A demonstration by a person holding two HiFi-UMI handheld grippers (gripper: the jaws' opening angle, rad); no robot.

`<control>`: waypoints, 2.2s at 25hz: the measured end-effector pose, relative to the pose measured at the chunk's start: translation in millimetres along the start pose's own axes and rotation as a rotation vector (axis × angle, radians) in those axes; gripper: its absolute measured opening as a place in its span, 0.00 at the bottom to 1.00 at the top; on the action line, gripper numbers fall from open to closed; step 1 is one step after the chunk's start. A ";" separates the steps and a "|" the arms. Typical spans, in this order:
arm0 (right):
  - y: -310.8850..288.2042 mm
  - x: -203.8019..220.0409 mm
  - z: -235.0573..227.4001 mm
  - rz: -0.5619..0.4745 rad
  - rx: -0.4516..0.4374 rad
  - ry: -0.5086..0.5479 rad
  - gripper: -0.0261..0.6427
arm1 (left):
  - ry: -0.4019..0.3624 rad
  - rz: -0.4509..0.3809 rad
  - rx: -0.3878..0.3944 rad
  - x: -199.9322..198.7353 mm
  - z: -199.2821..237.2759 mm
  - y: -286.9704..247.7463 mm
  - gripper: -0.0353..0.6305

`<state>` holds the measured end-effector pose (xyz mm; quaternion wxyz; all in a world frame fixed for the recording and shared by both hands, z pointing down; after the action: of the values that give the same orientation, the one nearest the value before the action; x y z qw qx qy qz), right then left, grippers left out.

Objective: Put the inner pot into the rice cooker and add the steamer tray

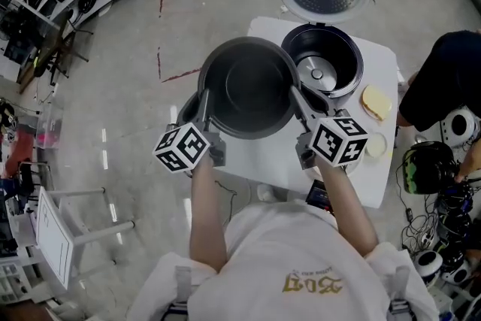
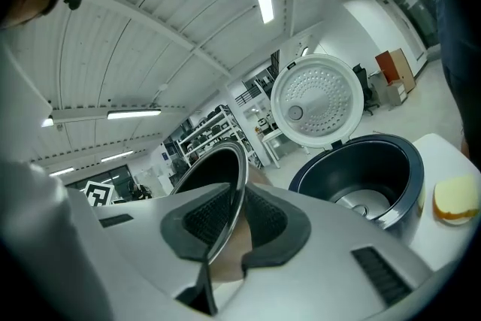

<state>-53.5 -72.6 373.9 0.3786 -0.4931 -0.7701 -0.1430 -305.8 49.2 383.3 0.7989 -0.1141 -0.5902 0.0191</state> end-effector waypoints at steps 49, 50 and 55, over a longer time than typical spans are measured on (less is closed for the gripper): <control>50.9 -128.9 -128.7 -0.225 0.096 -0.122 0.13 | -0.073 0.045 0.254 -20.1 -138.3 -171.0 0.18; 50.5 -128.4 -131.4 -0.223 0.099 -0.128 0.13 | -0.073 0.050 0.255 -18.5 -138.8 -173.3 0.18; 47.2 -124.1 -141.8 -0.216 0.118 -0.150 0.13 | -0.079 0.082 0.268 -11.5 -137.3 -183.5 0.18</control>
<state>78.3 -215.2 372.2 0.3307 -0.3937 -0.8518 -0.1001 -198.3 -153.2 372.0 0.7816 -0.0295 -0.6083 0.1351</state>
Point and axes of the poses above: the fingertips, and each gripper's own axes: y backward along the fingers, z to its left, x out of its underside, the point moved 7 cm from there along y, backward along the fingers, and after that the axes turned 12 degrees about -y, right-handed, at the moved point
